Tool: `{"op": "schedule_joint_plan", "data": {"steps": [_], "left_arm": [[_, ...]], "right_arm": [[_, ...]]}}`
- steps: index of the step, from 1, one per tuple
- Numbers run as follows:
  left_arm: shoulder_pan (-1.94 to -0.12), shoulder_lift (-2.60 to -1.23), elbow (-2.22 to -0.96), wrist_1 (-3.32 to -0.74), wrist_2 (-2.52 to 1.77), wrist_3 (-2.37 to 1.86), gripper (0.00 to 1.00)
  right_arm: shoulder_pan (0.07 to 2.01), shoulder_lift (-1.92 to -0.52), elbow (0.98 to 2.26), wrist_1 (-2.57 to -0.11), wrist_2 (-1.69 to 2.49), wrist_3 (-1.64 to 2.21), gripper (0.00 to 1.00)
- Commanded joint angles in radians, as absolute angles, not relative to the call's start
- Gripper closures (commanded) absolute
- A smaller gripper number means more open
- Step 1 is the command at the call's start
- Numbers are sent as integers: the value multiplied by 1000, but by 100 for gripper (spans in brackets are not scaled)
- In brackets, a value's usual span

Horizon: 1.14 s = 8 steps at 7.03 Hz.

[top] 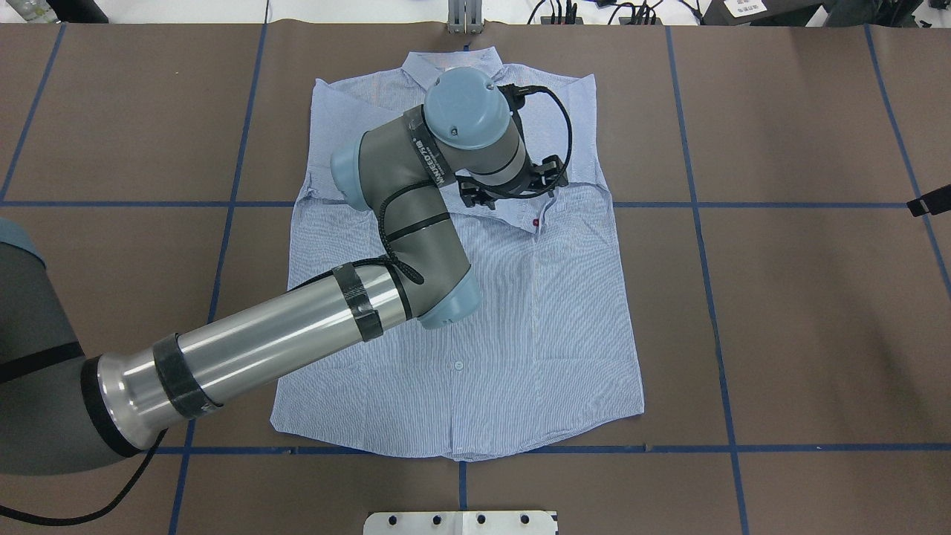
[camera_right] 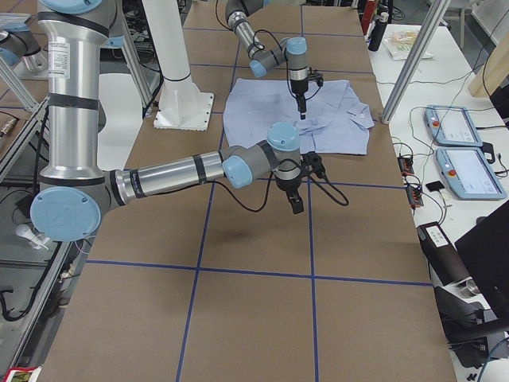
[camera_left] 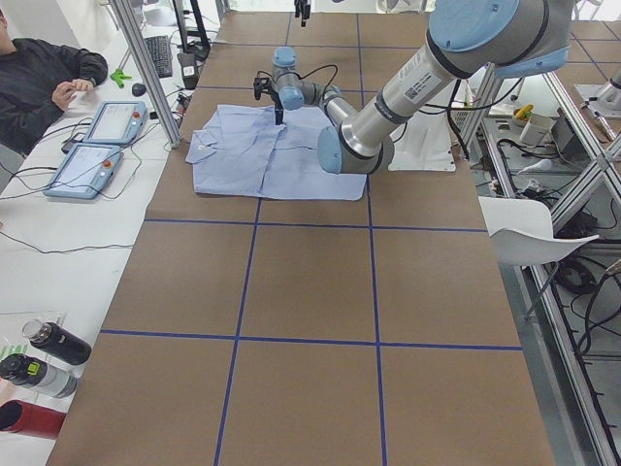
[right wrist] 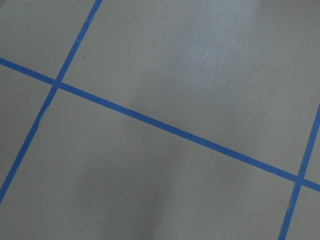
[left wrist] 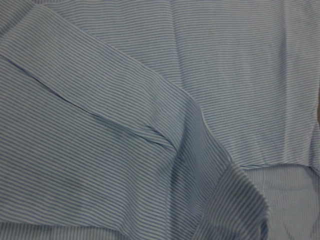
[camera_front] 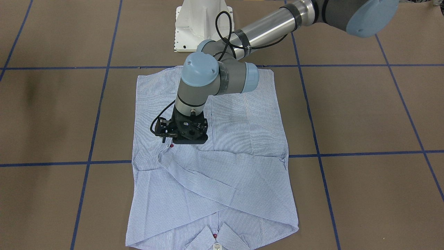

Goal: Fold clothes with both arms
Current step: 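Fold the grasped sleeve across the shirt body over the first sleeve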

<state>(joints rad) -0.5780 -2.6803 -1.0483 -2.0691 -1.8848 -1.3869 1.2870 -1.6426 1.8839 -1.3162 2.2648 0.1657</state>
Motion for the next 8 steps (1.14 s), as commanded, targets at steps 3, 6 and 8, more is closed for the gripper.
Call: {"op": "schedule_joint_plan", "data": {"steps": [3, 6, 8], "left_arm": [[-568, -2678, -1068, -2062, -1937, -1402, 0], [-569, -2510, -1373, -1858, -1948, -1342, 0], [-572, -2406, -1532, -1797, -1947, -1335, 0]], "right_arm": [[1287, -1635, 1893, -1316, 2263, 223, 0], [1246, -1634, 1959, -1316, 2261, 430, 0], [1128, -1634, 2031, -1316, 2200, 617, 0]]}}
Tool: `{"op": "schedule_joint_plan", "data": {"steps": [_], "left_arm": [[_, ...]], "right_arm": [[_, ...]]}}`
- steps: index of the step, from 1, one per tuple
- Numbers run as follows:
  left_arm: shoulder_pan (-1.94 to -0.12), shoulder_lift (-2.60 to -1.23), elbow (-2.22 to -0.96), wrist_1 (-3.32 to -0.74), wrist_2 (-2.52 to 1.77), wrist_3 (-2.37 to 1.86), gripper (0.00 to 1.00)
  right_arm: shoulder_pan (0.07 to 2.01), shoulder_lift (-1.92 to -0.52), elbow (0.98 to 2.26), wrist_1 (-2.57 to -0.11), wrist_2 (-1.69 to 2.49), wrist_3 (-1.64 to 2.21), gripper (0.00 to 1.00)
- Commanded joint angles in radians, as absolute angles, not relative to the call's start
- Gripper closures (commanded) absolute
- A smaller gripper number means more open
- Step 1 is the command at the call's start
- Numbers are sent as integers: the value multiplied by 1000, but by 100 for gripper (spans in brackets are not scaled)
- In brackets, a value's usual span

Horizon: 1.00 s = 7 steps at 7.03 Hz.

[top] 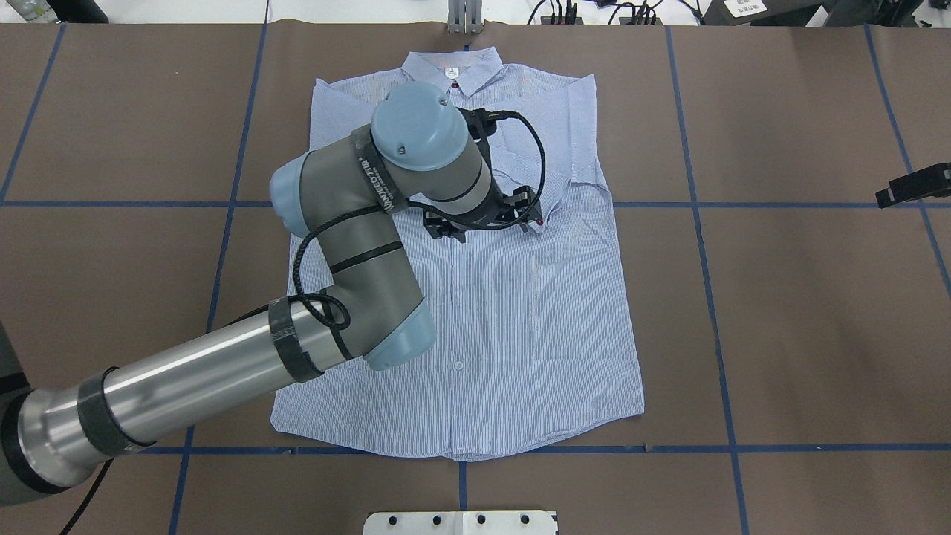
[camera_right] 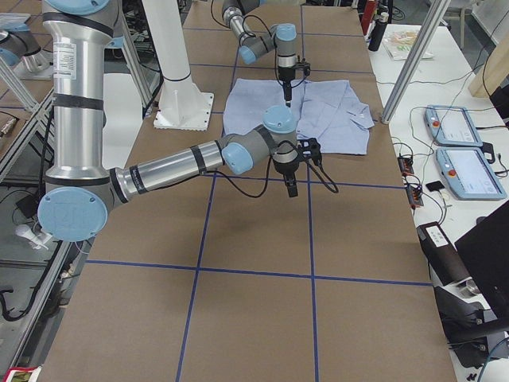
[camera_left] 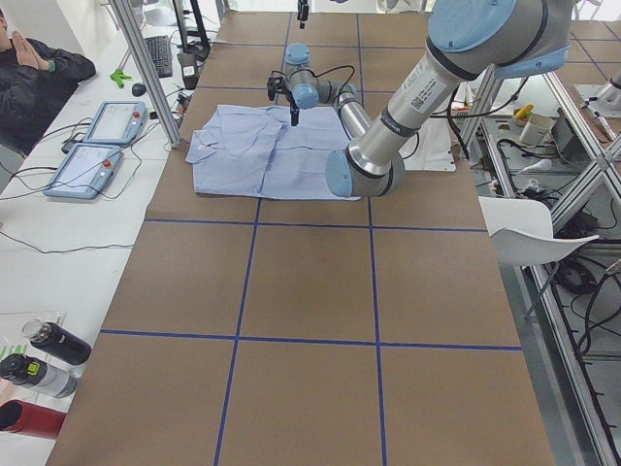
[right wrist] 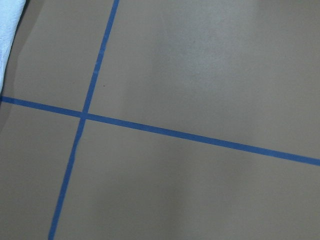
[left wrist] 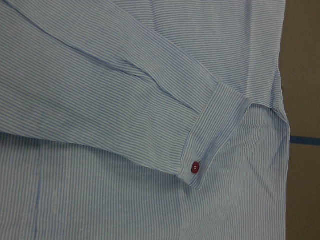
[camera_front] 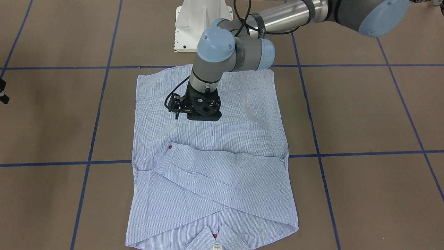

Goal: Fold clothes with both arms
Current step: 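Lower both grippers to the shirt hem corners nearest the robot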

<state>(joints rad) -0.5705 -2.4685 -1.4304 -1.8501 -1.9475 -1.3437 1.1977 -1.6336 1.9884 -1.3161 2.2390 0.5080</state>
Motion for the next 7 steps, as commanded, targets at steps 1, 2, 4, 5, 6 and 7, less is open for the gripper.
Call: {"op": "schedule_joint_plan", "data": {"steps": [1, 2, 4, 5, 6, 7], "left_arm": [[-574, -2335, -1678, -1708, -1944, -1294, 0], [-575, -2200, -1857, -1672, -1937, -1255, 0], [-566, -2013, -2095, -1672, -1939, -1238, 0], [-560, -1981, -2103, -1675, -1933, -1242, 0], [-523, -1897, -2159, -1680, -1855, -1241, 0], [-467, -1823, -2198, -1684, -1803, -1255, 0]], "right_arm": [[1027, -1634, 2090, -1316, 2151, 769, 0], [906, -1635, 2144, -1316, 2078, 914, 0], [713, -1652, 2253, -1319, 1972, 1146, 0], [590, -1658, 2279, -1319, 1871, 1243, 0], [437, -1663, 2302, -1319, 1730, 1363, 0], [334, -1684, 2312, -1321, 1648, 1421, 0]]}}
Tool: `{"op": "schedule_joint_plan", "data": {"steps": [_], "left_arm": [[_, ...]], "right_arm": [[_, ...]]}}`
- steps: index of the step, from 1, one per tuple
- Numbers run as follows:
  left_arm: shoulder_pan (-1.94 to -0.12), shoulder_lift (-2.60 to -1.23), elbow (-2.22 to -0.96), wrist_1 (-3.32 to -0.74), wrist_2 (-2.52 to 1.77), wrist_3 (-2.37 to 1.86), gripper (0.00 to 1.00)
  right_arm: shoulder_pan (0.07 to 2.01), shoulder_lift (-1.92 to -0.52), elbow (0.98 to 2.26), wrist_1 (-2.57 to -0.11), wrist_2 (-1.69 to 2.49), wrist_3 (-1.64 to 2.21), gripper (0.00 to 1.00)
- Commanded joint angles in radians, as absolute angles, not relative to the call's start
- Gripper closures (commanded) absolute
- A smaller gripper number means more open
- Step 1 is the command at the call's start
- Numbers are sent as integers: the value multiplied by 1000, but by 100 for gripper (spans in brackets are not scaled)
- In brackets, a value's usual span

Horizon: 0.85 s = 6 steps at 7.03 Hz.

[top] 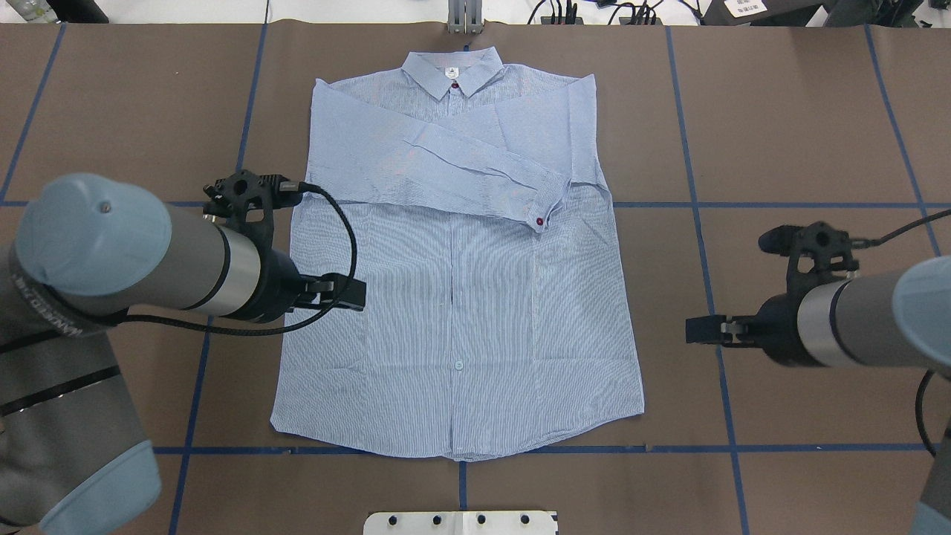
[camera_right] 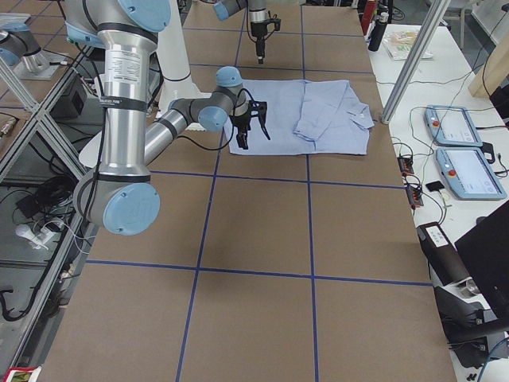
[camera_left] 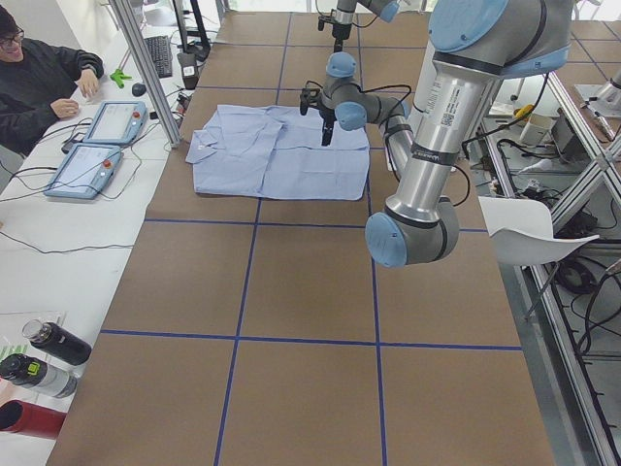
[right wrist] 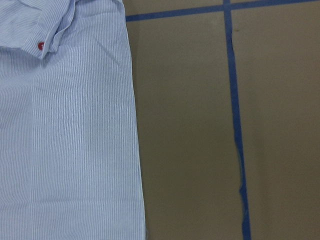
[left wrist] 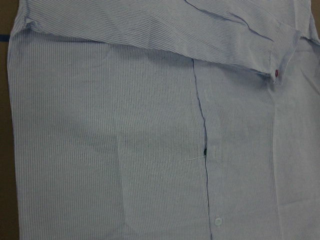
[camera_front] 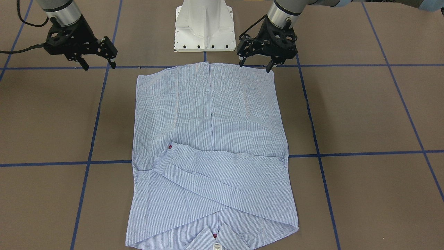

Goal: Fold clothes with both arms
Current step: 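Lower both grippers to the shirt hem corners nearest the robot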

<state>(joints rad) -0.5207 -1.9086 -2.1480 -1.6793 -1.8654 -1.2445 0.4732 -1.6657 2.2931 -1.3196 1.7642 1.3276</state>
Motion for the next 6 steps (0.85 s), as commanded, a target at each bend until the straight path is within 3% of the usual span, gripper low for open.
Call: {"op": "schedule_joint_plan", "data": {"steps": [1, 3, 6], "left_arm": [[-409, -1768, -2206, -1725, -1758, -1311, 0], [-325, -1680, -2191, -1796, -1689, -1367, 0], [-318, -1692, -2060, -1804, -1690, -1364, 1]], "right_arm": [[263, -1695, 2316, -1321, 1565, 1465, 0], [227, -1698, 2315, -1321, 1534, 1485, 0], [227, -1700, 2313, -1321, 1523, 1485, 0]]}}
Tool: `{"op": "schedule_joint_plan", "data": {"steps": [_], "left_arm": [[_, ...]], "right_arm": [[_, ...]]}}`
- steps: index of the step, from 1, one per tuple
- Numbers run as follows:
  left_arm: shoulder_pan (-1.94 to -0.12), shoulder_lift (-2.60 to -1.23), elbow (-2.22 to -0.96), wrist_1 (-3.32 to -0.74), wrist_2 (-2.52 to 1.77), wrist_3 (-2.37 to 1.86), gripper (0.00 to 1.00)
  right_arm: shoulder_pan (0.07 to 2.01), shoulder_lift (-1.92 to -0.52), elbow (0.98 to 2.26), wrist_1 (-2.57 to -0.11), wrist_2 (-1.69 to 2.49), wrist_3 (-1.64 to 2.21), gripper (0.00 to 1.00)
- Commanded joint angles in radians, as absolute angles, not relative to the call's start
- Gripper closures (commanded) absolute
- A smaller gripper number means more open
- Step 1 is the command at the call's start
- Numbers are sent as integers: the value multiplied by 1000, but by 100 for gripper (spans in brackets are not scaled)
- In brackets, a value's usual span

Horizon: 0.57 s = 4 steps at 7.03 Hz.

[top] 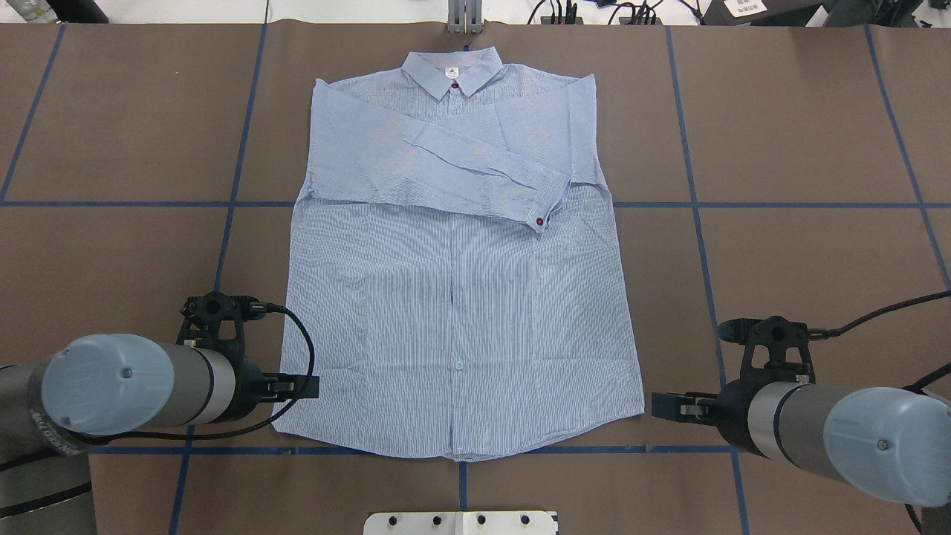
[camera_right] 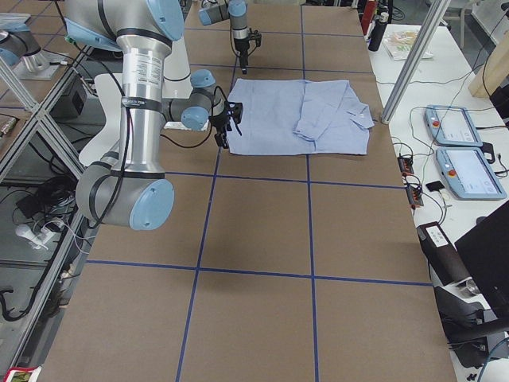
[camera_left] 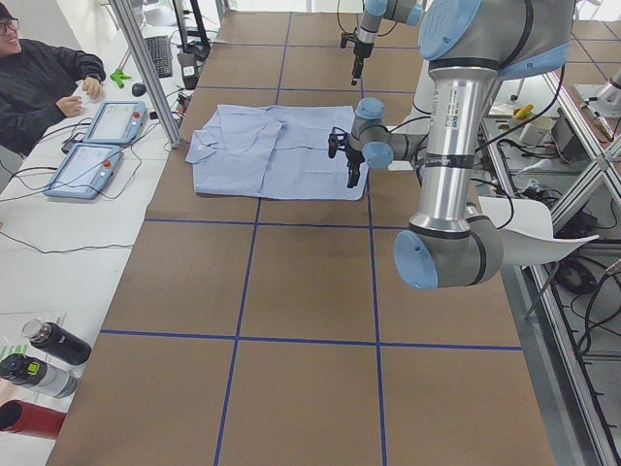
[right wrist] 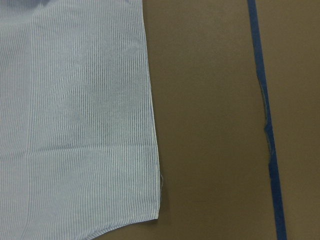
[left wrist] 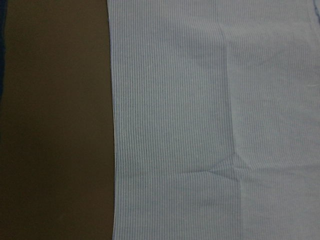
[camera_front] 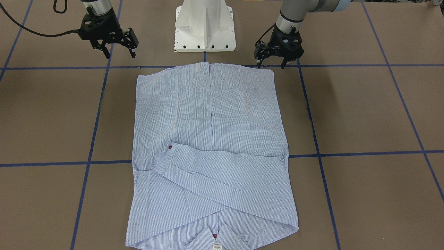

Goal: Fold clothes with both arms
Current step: 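Lower both grippers to the shirt hem corners nearest the robot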

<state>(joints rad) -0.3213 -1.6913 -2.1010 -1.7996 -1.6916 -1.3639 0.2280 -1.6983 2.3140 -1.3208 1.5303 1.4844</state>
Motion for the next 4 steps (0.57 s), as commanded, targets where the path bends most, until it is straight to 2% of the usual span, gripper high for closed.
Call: {"op": "schedule_joint_plan", "data": {"steps": [1, 2, 3, 4], "left_arm": [[-316, -1690, -2042, -1824, -1690, -1364, 1], [-304, -1690, -2017, -1847, -1692, -1367, 5], [-302, -1690, -2014, -1851, -1692, -1367, 17], [-302, -1689, -2014, -1852, -1693, -1361, 32]], "right_arm": [[227, -1700, 2313, -1321, 1523, 1485, 0], [227, -1700, 2315, -1321, 1523, 1485, 0], [227, -1698, 2315, -1321, 1522, 1485, 0], [227, -1698, 2313, -1321, 1522, 1485, 0]]}}
